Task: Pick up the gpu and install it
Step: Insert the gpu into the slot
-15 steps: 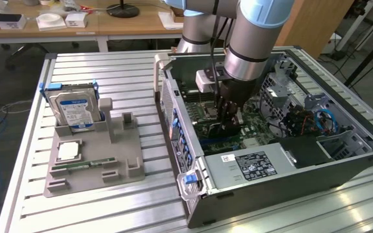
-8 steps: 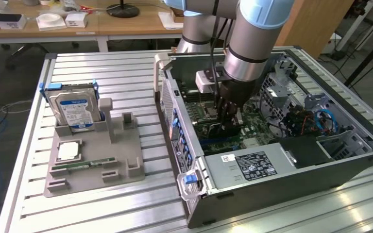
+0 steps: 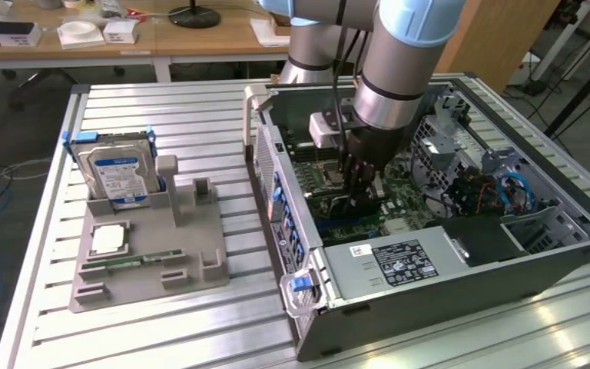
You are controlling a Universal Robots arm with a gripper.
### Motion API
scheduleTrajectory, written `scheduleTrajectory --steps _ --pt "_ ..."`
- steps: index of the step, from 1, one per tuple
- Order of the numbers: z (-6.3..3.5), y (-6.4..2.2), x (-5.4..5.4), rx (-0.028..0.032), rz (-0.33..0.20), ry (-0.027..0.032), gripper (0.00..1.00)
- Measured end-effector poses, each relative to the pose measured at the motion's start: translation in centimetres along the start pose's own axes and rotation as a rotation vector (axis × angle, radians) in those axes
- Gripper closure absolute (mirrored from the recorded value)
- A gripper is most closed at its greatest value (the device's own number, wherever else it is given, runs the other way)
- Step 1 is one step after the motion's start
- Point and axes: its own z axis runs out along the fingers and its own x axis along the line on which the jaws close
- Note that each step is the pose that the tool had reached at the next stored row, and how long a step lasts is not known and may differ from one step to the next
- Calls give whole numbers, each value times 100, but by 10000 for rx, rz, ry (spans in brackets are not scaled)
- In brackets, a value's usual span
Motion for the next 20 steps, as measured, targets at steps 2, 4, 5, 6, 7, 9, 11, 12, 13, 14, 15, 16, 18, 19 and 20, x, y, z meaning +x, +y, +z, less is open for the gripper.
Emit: scheduleTrajectory --steps 2,4,5,6,7,9,11,12,13,14,15,16,18,19,20 --pt "5 0 1 1 1 7 74" --pt "11 1 1 6 1 6 74" --pt "12 1 0 7 1 5 74" --pt "13 0 -1 8 1 3 74" --pt "13 0 -1 8 1 3 74" --pt "13 0 -2 9 1 2 74" --pt "13 0 -3 8 2 2 74" --pt "13 -1 -3 8 3 1 74" --pt "13 -3 -3 8 1 1 74" --pt "13 -8 -3 6 1 -1 74" --pt "14 -9 -3 8 2 -2 74" --pt "13 -10 -3 8 3 -2 74" --pt "14 -15 -3 9 1 -2 74" --pt "14 -19 -4 9 1 -4 74" --pt "14 -21 -4 9 2 -4 74"
